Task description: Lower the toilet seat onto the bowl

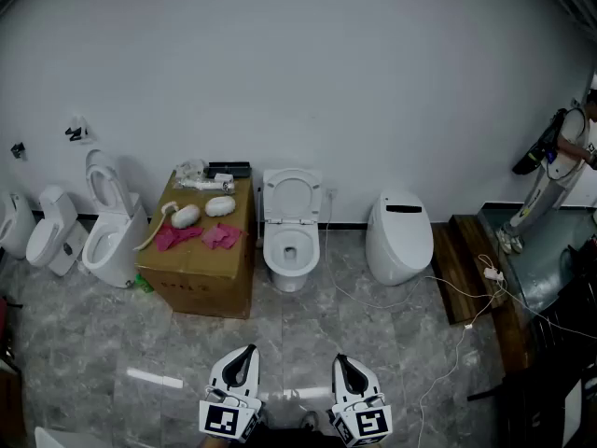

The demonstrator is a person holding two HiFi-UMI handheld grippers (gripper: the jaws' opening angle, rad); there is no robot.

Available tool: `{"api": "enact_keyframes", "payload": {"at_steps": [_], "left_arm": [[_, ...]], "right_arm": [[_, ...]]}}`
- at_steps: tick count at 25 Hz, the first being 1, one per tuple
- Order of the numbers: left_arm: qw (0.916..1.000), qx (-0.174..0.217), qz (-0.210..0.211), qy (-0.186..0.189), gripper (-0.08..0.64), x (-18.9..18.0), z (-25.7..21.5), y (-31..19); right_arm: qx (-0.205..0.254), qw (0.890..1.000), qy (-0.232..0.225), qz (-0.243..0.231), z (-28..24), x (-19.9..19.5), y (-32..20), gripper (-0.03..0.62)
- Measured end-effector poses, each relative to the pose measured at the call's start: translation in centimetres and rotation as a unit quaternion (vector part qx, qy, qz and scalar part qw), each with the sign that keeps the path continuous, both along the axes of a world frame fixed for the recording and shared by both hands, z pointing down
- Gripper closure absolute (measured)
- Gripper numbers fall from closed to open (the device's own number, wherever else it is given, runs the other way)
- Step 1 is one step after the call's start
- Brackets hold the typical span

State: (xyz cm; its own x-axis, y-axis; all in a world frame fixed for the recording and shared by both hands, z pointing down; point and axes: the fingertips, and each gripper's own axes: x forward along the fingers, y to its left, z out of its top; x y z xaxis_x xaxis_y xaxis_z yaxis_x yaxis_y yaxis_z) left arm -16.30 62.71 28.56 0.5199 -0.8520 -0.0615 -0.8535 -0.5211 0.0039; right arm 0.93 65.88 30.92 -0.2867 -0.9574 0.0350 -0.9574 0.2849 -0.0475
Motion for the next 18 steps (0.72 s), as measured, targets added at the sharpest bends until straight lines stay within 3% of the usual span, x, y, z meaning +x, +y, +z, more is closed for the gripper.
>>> {"api": "enact_keyframes", "payload": {"at_steps": [7, 15, 18], "left_arm": [[1.0, -0.005, -0.003, 0.001, 0.551, 0.3, 0.2, 0.0], [0.9988, -0.043, -0.004, -0.022, 0.551, 1.3, 0.7, 0.1], [0.9994, -0.031, -0.004, -0.017, 0.551, 2.2, 0.5, -0.2]], "right_arm": [[0.001, 1.0, 0.004, -0.004, 0.0, 0.4, -0.2, 0.565], [0.016, 1.0, -0.01, -0.001, -0.8, 1.3, -0.2, 0.565], [0.016, 1.0, -0.007, -0.008, -0.6, 1.9, -0.4, 0.565]]}}
